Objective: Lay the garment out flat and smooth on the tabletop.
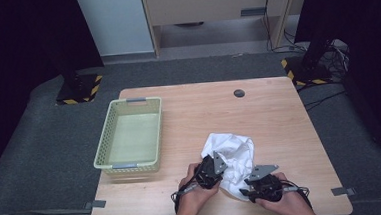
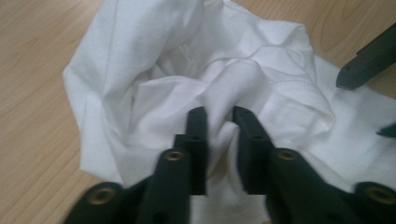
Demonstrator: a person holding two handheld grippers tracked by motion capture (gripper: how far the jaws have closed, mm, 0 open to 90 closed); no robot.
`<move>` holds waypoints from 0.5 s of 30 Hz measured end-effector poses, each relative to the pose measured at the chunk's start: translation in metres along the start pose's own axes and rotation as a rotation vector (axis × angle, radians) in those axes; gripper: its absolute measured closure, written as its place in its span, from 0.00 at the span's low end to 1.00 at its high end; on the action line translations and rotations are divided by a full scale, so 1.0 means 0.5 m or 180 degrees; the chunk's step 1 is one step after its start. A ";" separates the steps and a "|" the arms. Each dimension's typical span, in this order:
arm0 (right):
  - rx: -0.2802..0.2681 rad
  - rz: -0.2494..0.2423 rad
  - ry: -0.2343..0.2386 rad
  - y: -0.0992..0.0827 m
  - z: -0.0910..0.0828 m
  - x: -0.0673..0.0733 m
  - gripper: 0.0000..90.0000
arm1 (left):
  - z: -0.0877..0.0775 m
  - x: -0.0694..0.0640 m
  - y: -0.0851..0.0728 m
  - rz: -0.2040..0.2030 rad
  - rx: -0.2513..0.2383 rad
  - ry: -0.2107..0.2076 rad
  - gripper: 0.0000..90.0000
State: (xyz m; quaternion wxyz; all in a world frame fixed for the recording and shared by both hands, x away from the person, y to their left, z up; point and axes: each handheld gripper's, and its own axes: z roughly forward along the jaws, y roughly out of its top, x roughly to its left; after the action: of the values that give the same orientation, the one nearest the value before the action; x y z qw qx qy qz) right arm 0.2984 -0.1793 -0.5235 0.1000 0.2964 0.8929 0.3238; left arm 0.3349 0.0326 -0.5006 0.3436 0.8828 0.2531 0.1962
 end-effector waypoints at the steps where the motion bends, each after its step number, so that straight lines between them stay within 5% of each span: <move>1: 0.0007 0.0019 -0.0013 0.000 -0.001 -0.003 0.76 | -0.008 0.004 0.002 -0.0016 -0.0047 0.0027 0.93; 7: 0.0021 0.0044 -0.0077 0.001 -0.001 -0.014 0.94 | -0.046 0.044 -0.004 -0.0214 -0.0177 0.0183 0.93; 12: 0.0016 0.0050 -0.0079 0.001 -0.001 -0.019 1.00 | -0.042 0.083 -0.036 -0.0222 0.0099 0.0413 0.92; 15: 0.0036 0.0026 -0.0093 0.001 -0.002 -0.020 1.00 | -0.023 0.101 -0.064 -0.0250 0.0349 0.0417 0.91</move>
State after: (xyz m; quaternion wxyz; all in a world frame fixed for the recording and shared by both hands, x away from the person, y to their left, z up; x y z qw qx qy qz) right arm 0.3065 -0.1853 -0.5224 0.1101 0.3053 0.8920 0.3148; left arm 0.3593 0.0880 -0.5066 0.2849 0.8750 0.3198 0.2257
